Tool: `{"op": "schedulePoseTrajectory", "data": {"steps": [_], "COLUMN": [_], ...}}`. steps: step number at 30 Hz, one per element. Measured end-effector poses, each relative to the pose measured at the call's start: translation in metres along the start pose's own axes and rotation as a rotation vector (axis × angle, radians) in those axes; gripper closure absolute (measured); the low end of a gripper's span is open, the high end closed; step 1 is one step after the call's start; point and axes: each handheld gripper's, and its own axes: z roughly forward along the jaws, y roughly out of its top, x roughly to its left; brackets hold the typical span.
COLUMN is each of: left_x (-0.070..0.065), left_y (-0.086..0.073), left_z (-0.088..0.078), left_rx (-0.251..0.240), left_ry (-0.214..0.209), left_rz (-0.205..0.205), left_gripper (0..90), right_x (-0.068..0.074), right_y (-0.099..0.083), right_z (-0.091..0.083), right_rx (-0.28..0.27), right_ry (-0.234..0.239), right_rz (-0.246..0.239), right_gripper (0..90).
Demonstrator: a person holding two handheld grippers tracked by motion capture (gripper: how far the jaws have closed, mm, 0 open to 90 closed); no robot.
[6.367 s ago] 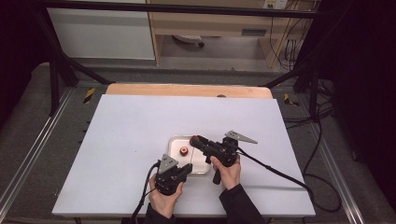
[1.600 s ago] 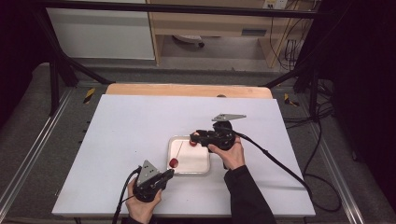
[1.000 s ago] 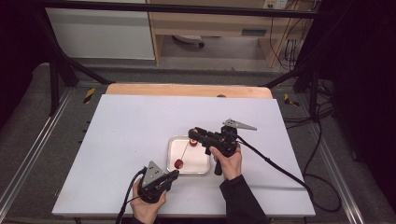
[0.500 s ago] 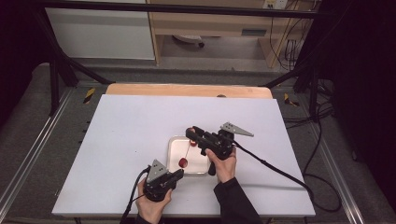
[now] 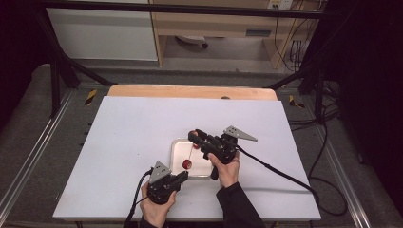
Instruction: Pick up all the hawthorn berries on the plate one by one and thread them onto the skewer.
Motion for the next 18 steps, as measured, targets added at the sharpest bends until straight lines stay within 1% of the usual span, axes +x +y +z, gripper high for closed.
{"op": "schedulePoseTrajectory", "data": {"steps": [8, 14, 15, 18], "left_x": [0.0003, 0.0002, 0.0002, -0.0010], "left_y": [-0.0002, 0.0002, 0.0004, 0.0000], "left_z": [0.0007, 0.0018, 0.0023, 0.0037], "left_rx": [0.002, 0.004, -0.002, 0.002], "left_ry": [-0.003, -0.010, -0.008, -0.014], "left_rz": [-0.010, -0.045, -0.050, -0.076], "left_gripper": [88.7, 88.7, 88.7, 88.7], "right_x": [-0.0003, 0.0007, 0.0010, 0.0026], "right_y": [-0.0013, -0.0039, -0.0043, -0.0059], "right_z": [0.0008, 0.0010, 0.0008, 0.0001], "right_rx": [-0.002, -0.006, -0.011, -0.024], "right_ry": [0.001, 0.002, 0.001, -0.004], "right_rz": [-0.002, -0.011, -0.017, -0.039], "right_gripper": [60.0, 60.0, 59.9, 59.9]}}
